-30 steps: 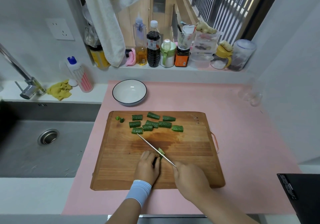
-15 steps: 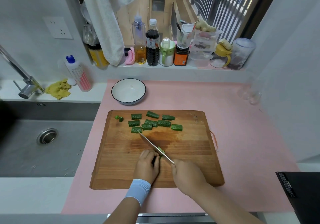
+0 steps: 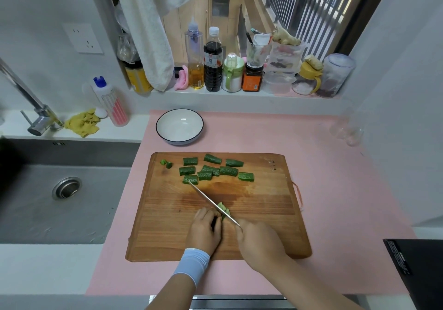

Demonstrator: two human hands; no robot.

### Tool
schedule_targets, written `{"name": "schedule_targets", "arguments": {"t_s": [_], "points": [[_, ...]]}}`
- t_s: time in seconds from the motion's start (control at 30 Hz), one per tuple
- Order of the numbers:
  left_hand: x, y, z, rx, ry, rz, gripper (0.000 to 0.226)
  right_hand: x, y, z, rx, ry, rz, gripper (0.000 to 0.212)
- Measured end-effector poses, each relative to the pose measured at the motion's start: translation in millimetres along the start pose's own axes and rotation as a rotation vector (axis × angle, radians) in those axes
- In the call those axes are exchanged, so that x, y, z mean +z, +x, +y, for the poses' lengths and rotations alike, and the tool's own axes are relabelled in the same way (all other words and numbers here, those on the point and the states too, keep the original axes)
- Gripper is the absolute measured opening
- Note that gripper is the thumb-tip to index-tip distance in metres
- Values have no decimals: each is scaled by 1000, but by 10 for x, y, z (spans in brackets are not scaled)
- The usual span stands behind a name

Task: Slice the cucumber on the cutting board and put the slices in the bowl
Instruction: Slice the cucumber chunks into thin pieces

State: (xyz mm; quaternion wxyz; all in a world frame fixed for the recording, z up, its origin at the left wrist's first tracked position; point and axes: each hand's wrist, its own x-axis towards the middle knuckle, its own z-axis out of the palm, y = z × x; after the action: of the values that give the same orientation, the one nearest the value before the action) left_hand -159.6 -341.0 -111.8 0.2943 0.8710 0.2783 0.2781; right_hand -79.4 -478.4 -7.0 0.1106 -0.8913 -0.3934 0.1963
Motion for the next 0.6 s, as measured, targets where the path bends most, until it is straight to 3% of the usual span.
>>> {"name": "schedule_targets", "arguments": {"t_s": [0.6], "points": [[-13, 11, 9, 12, -18, 13, 23, 36, 65, 9, 48, 39, -58, 30]]}}
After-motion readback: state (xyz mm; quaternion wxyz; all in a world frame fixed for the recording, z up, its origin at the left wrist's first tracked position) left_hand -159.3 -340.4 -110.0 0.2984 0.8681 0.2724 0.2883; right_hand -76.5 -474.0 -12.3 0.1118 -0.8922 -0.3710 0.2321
